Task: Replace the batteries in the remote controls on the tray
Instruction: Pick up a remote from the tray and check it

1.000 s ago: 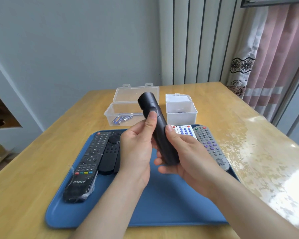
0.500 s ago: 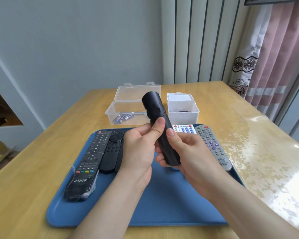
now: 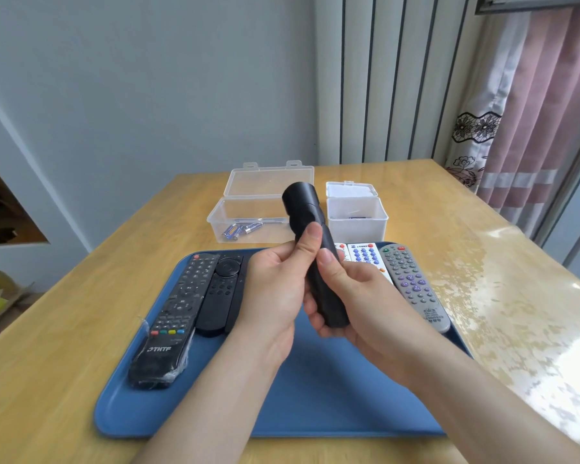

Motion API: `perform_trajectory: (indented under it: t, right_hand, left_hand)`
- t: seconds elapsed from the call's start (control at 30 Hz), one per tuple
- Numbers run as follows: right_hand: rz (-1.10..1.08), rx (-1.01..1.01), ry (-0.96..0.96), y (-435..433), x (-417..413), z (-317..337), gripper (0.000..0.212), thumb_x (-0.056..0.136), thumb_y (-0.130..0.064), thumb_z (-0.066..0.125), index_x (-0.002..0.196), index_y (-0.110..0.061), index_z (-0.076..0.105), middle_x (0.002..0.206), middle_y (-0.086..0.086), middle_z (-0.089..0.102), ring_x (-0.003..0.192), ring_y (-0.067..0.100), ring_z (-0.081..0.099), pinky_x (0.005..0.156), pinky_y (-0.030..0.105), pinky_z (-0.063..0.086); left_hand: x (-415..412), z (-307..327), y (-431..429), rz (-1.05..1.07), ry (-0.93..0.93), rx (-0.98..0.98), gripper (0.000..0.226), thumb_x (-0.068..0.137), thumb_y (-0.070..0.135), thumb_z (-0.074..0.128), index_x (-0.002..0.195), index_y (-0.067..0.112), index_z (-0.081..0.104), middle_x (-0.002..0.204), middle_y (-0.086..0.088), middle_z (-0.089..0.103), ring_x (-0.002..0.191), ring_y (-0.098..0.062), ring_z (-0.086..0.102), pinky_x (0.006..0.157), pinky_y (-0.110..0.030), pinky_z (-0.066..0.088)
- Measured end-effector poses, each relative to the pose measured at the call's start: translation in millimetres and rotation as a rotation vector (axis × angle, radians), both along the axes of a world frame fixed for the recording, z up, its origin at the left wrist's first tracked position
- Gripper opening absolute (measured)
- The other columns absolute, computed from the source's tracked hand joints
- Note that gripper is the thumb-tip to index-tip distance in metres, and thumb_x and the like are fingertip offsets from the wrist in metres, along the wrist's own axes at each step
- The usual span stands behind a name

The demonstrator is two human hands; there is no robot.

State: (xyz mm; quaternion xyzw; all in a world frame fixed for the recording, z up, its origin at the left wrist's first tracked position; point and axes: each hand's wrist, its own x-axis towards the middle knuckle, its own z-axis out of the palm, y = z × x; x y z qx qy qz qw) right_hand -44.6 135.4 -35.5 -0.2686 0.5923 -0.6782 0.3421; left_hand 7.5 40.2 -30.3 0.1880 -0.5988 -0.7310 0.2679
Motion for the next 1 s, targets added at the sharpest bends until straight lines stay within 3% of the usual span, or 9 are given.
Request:
perform_trajectory:
  t: [0.1,0.33,0.43,0.6,0.7,0.77,0.83,0.9,1.0]
  right_hand:
    - [-0.019,-0.046,0.022,-2.4,2.5,-4.0,0.036,0.102,-0.035,0.044,0.088,-0.004,0.055,0.069,0.014,0.052,0.055,0.020,0.046,0.052,0.027,0.041]
    - [-0.013,-0.074,0.045,-2.4,3.1,-7.5,0.033,0.104,-0.029,0.044,0.085,-0.004,0.055,0.068,0.013,0.053,0.057,0.020,0.047,0.054,0.029,0.041]
    - [0.035,-0.067,-0.044,1.2,-0.2,-2.8,0.033,0.102,-0.030,0.046,0.093,-0.001,0.061,0.073,0.014,0.059,0.062,0.021,0.056,0.059,0.028,0.050]
    - [0.092,-0.085,-0.157,3.2,-5.9,3.7,0.045,0.099,-0.043,0.044,0.115,-0.008,0.067,0.104,0.025,0.070,0.086,0.038,0.069,0.079,0.044,0.056]
    - [-0.019,-0.132,-0.143,3.7,-9.7,1.4,0.046,0.099,-0.048,0.042,0.112,-0.012,0.069,0.095,0.021,0.072,0.085,0.034,0.070,0.075,0.040,0.057]
    - [-0.094,-0.158,-0.125,4.7,-12.6,0.6,0.047,0.100,-0.046,0.041,0.110,-0.011,0.070,0.096,0.023,0.071,0.083,0.033,0.069,0.074,0.038,0.057]
    - [-0.130,-0.188,-0.123,5.7,-14.5,2.5,0.045,0.101,-0.042,0.042,0.110,-0.008,0.069,0.103,0.024,0.072,0.093,0.040,0.069,0.084,0.048,0.057]
    - [-0.187,-0.242,-0.133,6.9,-16.5,5.5,0.041,0.101,-0.034,0.043,0.105,-0.002,0.069,0.103,0.023,0.072,0.099,0.038,0.070,0.090,0.054,0.055]
    - [-0.281,-0.384,-0.184,11.5,-23.0,11.6,0.027,0.101,-0.020,0.046,0.097,-0.003,0.067,0.099,0.014,0.074,0.099,0.024,0.072,0.092,0.043,0.055]
  left_hand:
    - [0.9,0.4,-1.3,-0.025,0.015,0.074,0.056,0.079,0.044,0.063,0.085,-0.012,0.065,0.069,-0.021,0.048,0.029,-0.019,0.030,0.034,-0.020,0.032]
    - [3.8,1.7,-3.2,-0.064,0.028,0.080,0.051,0.084,0.035,0.061,0.093,-0.015,0.063,0.083,-0.038,0.056,0.029,-0.020,0.032,0.034,-0.022,0.036]
    - [2.7,0.6,-9.3,-0.083,0.031,0.050,0.040,0.092,0.032,0.060,0.094,-0.008,0.067,0.096,-0.043,0.059,0.048,-0.024,0.042,0.043,-0.026,0.037]
    - [6.6,4.7,-11.1,-0.190,-0.023,-0.013,0.029,0.100,0.030,0.047,0.103,0.009,0.068,0.081,-0.006,0.068,0.055,-0.013,0.059,0.041,-0.014,0.023]
    - [3.6,2.7,-6.7,-0.258,0.014,-0.089,0.027,0.101,0.023,0.045,0.110,0.005,0.063,0.057,0.002,0.044,0.046,-0.011,0.037,0.046,-0.021,0.022]
    - [2.6,4.2,-0.8,-0.298,0.063,-0.093,0.024,0.098,0.025,0.047,0.107,0.013,0.065,0.058,0.003,0.031,0.049,-0.012,0.029,0.049,-0.025,0.024]
    - [2.6,6.7,3.0,-0.297,0.021,-0.092,0.022,0.099,0.030,0.050,0.112,0.015,0.061,0.059,0.007,0.052,0.050,-0.007,0.049,0.051,-0.021,0.042]
    - [4.4,4.9,4.2,-0.297,-0.137,-0.152,0.040,0.089,0.047,0.054,0.116,0.018,0.055,0.085,-0.002,0.070,0.066,-0.013,0.066,0.061,-0.028,0.055]
    - [6.2,3.8,5.2,-0.376,-0.309,-0.258,0.045,0.084,0.054,0.057,0.110,0.018,0.056,0.082,-0.007,0.071,0.064,-0.022,0.069,0.057,-0.026,0.054]
